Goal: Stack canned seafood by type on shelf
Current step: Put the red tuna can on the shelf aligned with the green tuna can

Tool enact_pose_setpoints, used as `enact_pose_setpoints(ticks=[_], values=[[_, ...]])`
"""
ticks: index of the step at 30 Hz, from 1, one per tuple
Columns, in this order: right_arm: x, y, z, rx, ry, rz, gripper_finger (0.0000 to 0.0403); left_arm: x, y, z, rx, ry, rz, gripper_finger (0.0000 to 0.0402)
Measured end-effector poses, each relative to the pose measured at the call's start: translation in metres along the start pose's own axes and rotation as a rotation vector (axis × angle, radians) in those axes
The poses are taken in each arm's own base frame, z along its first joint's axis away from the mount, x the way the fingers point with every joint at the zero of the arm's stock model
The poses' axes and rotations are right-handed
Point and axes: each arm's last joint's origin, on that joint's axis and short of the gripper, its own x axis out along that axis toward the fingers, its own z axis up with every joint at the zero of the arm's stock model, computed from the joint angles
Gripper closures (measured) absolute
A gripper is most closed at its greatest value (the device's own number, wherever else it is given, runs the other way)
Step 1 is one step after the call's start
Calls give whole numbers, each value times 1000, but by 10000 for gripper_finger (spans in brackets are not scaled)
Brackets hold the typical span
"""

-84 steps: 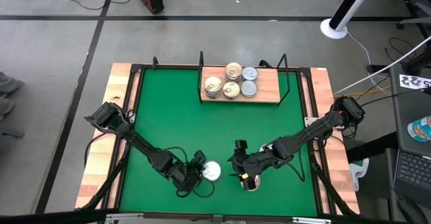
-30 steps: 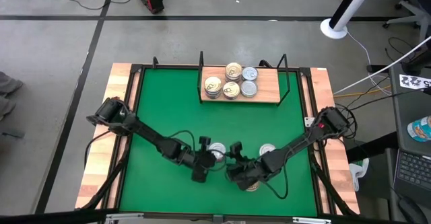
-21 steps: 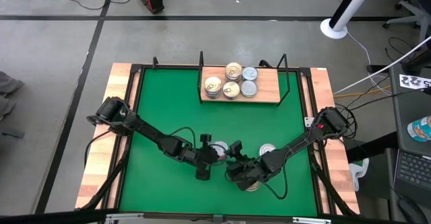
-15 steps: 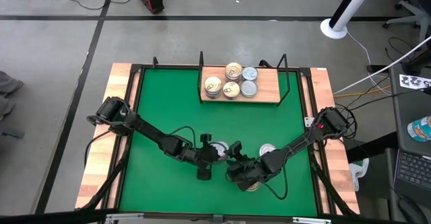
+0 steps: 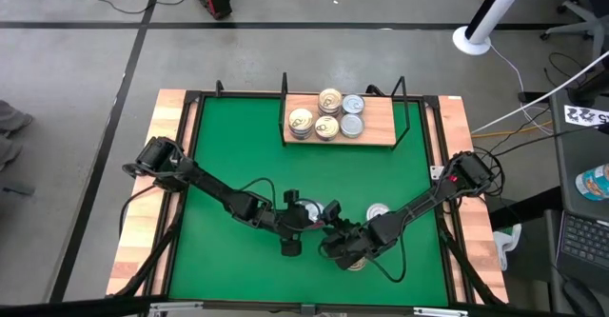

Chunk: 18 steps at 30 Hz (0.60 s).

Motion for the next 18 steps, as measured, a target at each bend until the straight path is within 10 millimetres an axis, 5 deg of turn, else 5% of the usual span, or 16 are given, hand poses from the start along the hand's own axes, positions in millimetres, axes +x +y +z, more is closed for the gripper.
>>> enact_pose_setpoints(ticks=[18], values=[[0,0,-2,-8,22,-6,153,-1,-4,8,-71,-68,-85,401]])
